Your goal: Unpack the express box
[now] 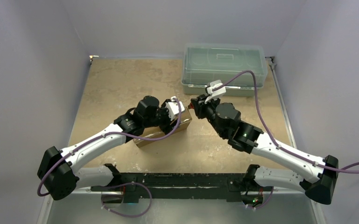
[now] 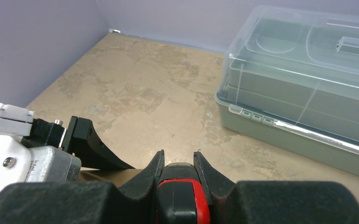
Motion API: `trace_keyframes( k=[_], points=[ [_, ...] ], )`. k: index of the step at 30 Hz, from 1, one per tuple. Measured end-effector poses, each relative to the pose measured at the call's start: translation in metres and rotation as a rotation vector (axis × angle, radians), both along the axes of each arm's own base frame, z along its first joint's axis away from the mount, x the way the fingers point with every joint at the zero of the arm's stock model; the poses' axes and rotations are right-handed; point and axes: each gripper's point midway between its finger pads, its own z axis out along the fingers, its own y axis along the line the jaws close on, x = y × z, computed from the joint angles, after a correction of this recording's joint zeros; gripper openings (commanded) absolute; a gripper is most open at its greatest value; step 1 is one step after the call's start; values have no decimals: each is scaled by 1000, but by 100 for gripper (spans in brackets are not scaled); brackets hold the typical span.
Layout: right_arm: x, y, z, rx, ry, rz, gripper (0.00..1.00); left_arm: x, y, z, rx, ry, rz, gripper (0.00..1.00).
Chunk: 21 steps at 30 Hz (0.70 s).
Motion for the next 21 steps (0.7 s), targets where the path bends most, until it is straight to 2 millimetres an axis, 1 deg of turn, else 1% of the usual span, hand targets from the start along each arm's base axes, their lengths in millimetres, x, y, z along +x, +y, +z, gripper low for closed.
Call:
trace_keyframes(
  k=[6,9,14,21],
  points=[
    [-4,-3,8,23,-13,11,0,0,0,0,0,0,0,31],
    [-5,-4,8,25,-14,11,0,0,0,0,0,0,0,31],
    [-4,-3,6,20,-11,11,0,0,0,0,0,0,0,31],
    [-2,1,-4,-1,5,14,0,0,0,0,0,0,1,31]
  ],
)
